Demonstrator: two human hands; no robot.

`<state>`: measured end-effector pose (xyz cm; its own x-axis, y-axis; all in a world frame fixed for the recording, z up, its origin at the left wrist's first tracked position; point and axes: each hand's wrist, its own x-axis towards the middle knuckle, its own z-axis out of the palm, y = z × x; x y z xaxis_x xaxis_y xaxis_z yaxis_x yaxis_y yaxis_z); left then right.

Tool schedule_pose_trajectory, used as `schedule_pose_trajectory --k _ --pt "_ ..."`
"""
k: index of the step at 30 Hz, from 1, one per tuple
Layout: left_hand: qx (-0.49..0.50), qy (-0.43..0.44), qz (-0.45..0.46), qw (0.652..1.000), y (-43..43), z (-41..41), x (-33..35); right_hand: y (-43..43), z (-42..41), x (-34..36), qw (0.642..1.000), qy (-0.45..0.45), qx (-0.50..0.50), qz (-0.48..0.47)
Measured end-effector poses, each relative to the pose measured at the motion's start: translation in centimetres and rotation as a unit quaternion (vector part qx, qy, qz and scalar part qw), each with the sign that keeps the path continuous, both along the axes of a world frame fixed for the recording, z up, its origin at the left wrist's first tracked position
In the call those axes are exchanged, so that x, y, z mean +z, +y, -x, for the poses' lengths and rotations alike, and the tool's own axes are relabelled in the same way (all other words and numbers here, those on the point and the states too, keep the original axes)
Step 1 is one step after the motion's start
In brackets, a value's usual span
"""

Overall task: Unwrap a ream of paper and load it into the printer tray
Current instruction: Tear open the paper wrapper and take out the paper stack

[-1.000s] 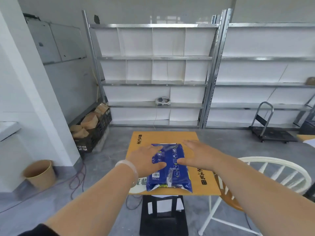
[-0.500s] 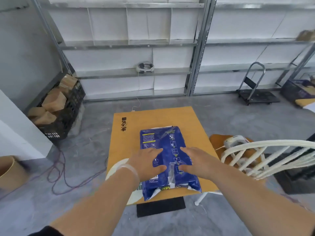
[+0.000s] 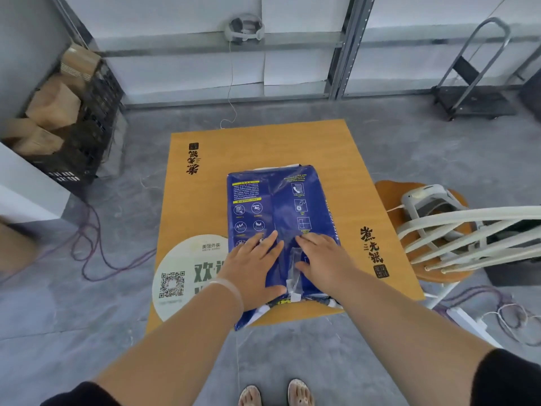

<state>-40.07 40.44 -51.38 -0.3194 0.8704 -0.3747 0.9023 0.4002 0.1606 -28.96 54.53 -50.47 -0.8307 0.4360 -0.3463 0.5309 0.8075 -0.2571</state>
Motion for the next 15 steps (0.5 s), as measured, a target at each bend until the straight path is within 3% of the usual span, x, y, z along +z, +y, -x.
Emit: schedule_pose_trajectory --k 9,15 --pt "0.002 0.021 0.017 1.000 0.3 0.2 -2.0 0.3 0.6 -1.4 0.995 0.085 -0.036 -0.049" --pt "0.001 0.020 0.023 1.000 0.4 0.1 -1.9 0.0 0.8 -1.4 0.994 0.101 -0.037 -0.011"
